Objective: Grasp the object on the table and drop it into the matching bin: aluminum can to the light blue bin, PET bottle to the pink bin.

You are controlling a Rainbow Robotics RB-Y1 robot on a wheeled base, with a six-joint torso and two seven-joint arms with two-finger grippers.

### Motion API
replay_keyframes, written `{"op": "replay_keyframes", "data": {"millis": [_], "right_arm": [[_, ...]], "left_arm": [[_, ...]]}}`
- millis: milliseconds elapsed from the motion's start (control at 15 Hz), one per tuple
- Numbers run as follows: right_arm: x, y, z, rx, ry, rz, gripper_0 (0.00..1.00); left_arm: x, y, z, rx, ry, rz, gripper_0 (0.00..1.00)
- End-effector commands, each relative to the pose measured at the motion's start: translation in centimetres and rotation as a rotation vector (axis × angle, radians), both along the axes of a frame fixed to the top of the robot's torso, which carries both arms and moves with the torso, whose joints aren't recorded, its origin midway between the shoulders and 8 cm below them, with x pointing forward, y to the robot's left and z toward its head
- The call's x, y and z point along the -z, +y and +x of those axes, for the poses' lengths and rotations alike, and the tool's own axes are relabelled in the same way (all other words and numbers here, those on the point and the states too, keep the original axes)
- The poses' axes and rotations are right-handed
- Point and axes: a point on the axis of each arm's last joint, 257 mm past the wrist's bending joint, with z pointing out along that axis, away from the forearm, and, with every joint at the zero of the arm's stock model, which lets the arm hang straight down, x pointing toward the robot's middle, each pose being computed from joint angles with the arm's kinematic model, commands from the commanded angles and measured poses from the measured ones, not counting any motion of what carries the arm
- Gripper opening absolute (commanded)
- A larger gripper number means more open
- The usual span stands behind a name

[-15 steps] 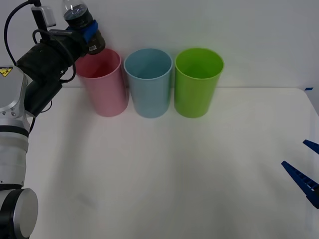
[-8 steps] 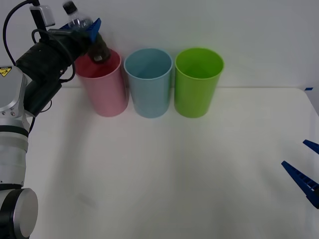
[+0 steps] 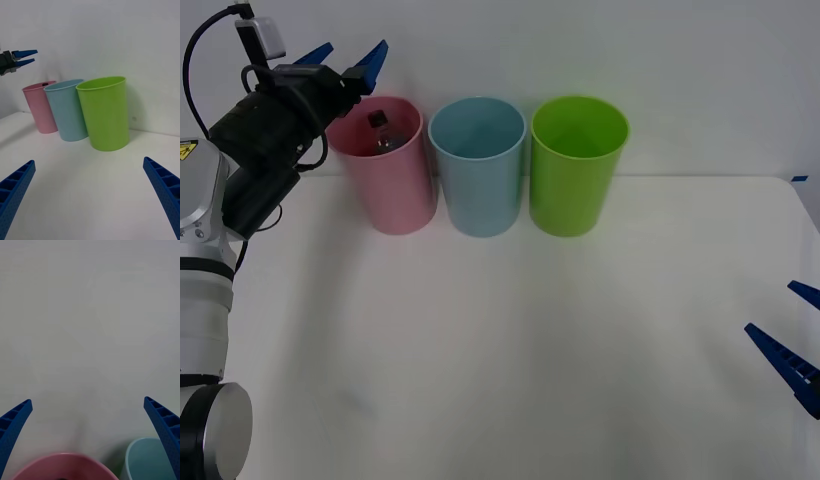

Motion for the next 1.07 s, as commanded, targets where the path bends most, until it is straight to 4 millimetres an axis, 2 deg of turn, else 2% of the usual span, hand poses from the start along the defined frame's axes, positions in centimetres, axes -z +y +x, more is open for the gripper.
{"op": "replay_keyframes", "data": {"millis": [67, 267, 467, 800, 1067], "right_arm": [[0.0, 0.0, 0.0, 0.000, 0.000, 0.000, 1.00], [0.0, 0.0, 0.0, 0.000, 0.000, 0.000, 1.00], [0.0, 0.0, 0.0, 0.000, 0.000, 0.000, 1.00], [0.0, 0.0, 0.0, 0.000, 0.000, 0.000, 1.00], [0.0, 0.0, 0.0, 0.000, 0.000, 0.000, 1.00]], "left_arm": [[0.5, 1.1, -0.9, 0.028, 0.007, -0.013, 1.00], [1.3, 3.1, -2.6, 0.061, 0.016, -0.022, 1.00], [2.1, 5.0, -5.1, 0.075, 0.018, -0.037, 1.00], [3.8, 9.6, -10.8, 0.043, 0.014, -0.038, 1.00], [5.5, 12.5, -14.5, 0.016, 0.022, -0.002, 1.00]]}}
